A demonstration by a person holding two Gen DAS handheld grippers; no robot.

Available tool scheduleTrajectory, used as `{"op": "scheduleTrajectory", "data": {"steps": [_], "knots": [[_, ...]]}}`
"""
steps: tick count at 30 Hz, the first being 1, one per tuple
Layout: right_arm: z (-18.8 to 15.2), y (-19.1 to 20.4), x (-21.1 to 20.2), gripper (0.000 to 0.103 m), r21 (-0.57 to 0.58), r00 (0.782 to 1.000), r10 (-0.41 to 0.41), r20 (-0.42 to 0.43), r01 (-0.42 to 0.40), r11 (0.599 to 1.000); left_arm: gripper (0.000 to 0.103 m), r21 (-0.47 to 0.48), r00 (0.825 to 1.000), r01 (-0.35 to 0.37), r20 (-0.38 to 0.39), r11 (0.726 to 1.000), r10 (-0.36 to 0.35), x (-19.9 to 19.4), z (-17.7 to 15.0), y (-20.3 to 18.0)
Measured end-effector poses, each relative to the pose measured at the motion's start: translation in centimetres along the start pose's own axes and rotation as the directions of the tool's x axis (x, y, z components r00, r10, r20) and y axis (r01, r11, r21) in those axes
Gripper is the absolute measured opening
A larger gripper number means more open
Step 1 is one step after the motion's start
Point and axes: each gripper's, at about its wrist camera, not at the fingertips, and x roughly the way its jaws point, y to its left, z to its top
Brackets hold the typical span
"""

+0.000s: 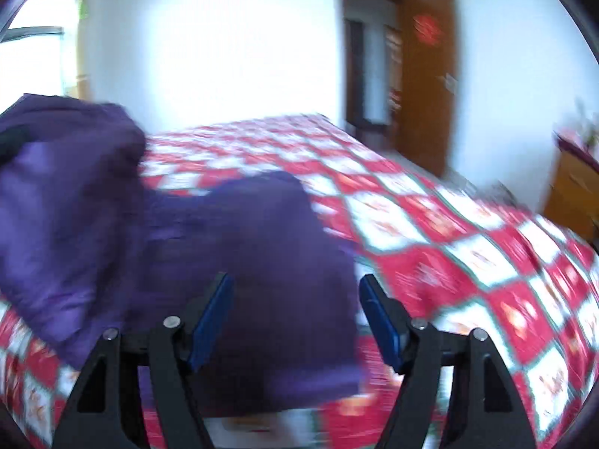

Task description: Fold large clothes

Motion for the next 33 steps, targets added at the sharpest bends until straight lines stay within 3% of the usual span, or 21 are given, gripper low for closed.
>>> {"op": "scheduleTrajectory", "data": {"steps": [3, 6, 12, 15, 21, 26, 28, 29, 33], "knots": [[-0.4, -2.6, 2.2, 0.073, 0.036, 0.997, -0.028, -0.070, 0.031, 0.999, 0.032, 0.126, 0.999, 0.039, 0.006, 0.991, -0.040, 1.0, 0.7, -3.8], [-1.0, -4.8, 3.1, 0.072, 0.126, 0.992, 0.053, -0.112, -0.039, 0.991, 0.032, 0.228, 0.996, 0.084, -0.004, 0.970, -0.085, 2.0, 0.7, -7.3], [-2.3, -6.1, 3.4, 0.079, 0.150, 0.992, 0.063, -0.106, -0.046, 0.988, 0.033, 0.372, 0.970, 0.242, -0.086, 0.896, -0.227, 4.8, -0.2, -13.0], [-3.6, -7.0, 3.2, 0.082, 0.193, 0.992, 0.085, -0.095, -0.065, 0.979, 0.035, 0.392, 0.960, 0.279, -0.118, 0.877, -0.253, 6.1, -0.4, -14.5], [-4.0, -7.4, 3.6, 0.085, 0.203, 0.991, 0.097, -0.091, -0.077, 0.976, 0.038, 0.365, 0.944, 0.328, -0.138, 0.871, -0.298, 7.5, -0.6, -15.0], [-4.2, -7.1, 3.8, 0.086, 0.176, 0.995, 0.070, -0.076, -0.055, 0.983, 0.044, 0.291, 0.935, 0.354, -0.111, 0.889, -0.336, 7.8, -0.2, -14.0], [-4.3, -7.0, 3.8, 0.087, 0.174, 0.995, 0.061, -0.075, -0.047, 0.984, 0.055, 0.252, 0.929, 0.370, -0.098, 0.894, -0.357, 8.0, 0.1, -13.4], [-4.3, -7.0, 3.9, 0.088, 0.174, 0.995, 0.058, -0.075, -0.044, 0.984, 0.062, 0.222, 0.921, 0.390, -0.083, 0.894, -0.381, 8.2, 0.3, -12.9], [-4.3, -7.1, 4.1, 0.090, 0.170, 0.996, 0.043, -0.081, -0.028, 0.985, 0.071, 0.099, 0.880, 0.475, -0.061, 0.874, -0.471, 9.0, 1.0, -11.2]]}}
